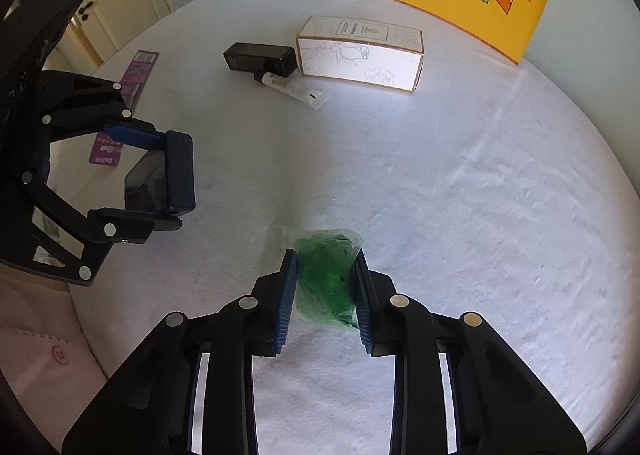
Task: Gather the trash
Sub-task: 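Carry the held case and green bag over to the teal wastebasket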
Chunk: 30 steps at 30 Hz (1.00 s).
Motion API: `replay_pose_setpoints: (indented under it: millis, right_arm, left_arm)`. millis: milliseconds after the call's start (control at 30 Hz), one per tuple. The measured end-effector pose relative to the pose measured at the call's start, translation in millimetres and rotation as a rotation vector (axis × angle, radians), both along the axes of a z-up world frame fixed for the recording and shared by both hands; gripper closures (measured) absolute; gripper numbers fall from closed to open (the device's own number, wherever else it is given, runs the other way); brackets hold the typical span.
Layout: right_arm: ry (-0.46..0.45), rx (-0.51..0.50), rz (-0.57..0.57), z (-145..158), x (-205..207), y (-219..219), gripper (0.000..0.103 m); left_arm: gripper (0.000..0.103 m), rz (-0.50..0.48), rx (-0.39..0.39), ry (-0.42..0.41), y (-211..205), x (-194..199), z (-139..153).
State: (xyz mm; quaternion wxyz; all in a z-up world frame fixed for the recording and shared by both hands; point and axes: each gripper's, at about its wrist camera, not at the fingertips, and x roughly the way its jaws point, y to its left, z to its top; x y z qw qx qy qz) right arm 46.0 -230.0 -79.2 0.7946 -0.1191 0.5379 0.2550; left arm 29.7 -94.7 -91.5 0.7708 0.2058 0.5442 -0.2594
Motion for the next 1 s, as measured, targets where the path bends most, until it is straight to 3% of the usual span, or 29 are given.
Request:
replay_pose_setpoints:
  millis: [467, 1000]
  right_arm:
    - [-0.042, 0.051, 0.038, 24, -10, 28, 0.086]
    - [-0.109, 0.127, 0.231, 65, -8, 126, 0.086]
  left_arm:
    - [0.051, 0.132, -0.008, -0.07, 43, -40, 32]
    - [0.051, 0.353, -0.011, -0.122, 128, -66, 55]
